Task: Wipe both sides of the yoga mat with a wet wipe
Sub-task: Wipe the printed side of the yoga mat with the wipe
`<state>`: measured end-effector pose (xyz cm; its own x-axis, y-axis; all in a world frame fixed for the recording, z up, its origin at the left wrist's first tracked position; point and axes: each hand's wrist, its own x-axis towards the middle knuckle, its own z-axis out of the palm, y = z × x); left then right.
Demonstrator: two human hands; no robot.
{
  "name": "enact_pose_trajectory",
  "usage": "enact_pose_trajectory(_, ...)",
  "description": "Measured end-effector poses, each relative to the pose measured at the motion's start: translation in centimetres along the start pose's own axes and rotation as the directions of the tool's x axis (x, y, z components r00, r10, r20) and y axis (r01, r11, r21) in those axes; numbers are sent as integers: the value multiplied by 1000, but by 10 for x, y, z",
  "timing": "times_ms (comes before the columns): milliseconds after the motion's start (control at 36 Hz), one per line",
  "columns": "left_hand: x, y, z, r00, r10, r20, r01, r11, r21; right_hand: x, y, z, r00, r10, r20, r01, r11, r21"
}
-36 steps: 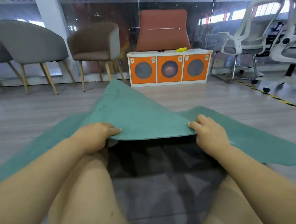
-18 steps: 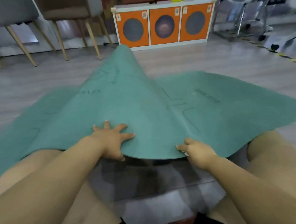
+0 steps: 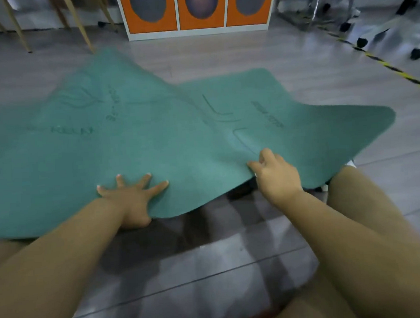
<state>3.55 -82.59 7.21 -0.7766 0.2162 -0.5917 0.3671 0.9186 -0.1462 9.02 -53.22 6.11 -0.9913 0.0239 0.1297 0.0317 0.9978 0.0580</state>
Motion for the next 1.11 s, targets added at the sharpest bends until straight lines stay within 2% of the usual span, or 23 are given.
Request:
enact_pose_trajectory(83,12,1,-2,1000,17,-26,-18,998,-57,16,10,-23,982,-27,-189,31,999,19)
enact_pose_trajectory(194,23,13,-16,993,74,-95,-87,986,-142,35,17,-63,915,-93,-393,83,996,-41)
enact_pose_trajectory(278,37,23,-22,977,159,-144,-185,964,-191,38,26,-88,873,-128,-471,91,991,-99)
enact_pose_trajectory(333,47,30,-24,969,200,-144,-227,952,-206,30,35,-95,878,-118,-463,74,991,-113)
enact_pose_trajectory(361,49,35,-25,968,211,-135,-236,949,-207,24,40,-96,891,-110,-441,64,991,-118)
enact_pose_trajectory(417,48,51,-25,969,226,-99,-240,957,-165,8,50,-97,952,-87,-294,53,991,-123)
enact_pose_trajectory(472,46,68,-22,973,227,-43,-231,964,-131,-8,62,-93,998,-39,-39,32,986,-163)
enact_pose_trajectory(500,45,76,-19,971,238,-19,-238,963,-126,-15,70,-89,997,-10,72,22,986,-164)
enact_pose_trajectory(528,44,83,-17,965,263,-4,-262,957,-121,-23,76,-86,989,17,147,5,989,-148)
enact_pose_trajectory(639,38,105,-8,909,416,-26,-414,895,-164,-45,95,-72,948,111,298,-108,994,-27)
enact_pose_trajectory(694,34,115,-1,879,474,-44,-471,853,-224,-51,106,-66,905,138,402,-139,990,-27)
enact_pose_trajectory(778,27,126,11,861,507,-40,-503,838,-213,-54,116,-59,807,159,569,-186,983,-11)
enact_pose_trajectory(833,25,127,17,858,511,-46,-510,839,-191,-55,118,-57,778,145,611,-221,974,52)
enact_pose_trajectory(917,21,121,13,866,495,-73,-499,847,-182,-53,116,-52,819,121,560,-262,948,178)
enact_pose_trajectory(1000,20,113,8,873,481,-83,-488,859,-156,-49,111,-40,841,108,530,-268,934,235)
enact_pose_trajectory(1056,21,109,9,883,464,-69,-469,877,-105,-47,103,-33,824,81,561,-266,929,256)
enact_pose_trajectory(1111,25,106,14,893,448,-29,-449,891,-65,-48,94,-26,772,30,635,-262,925,275)
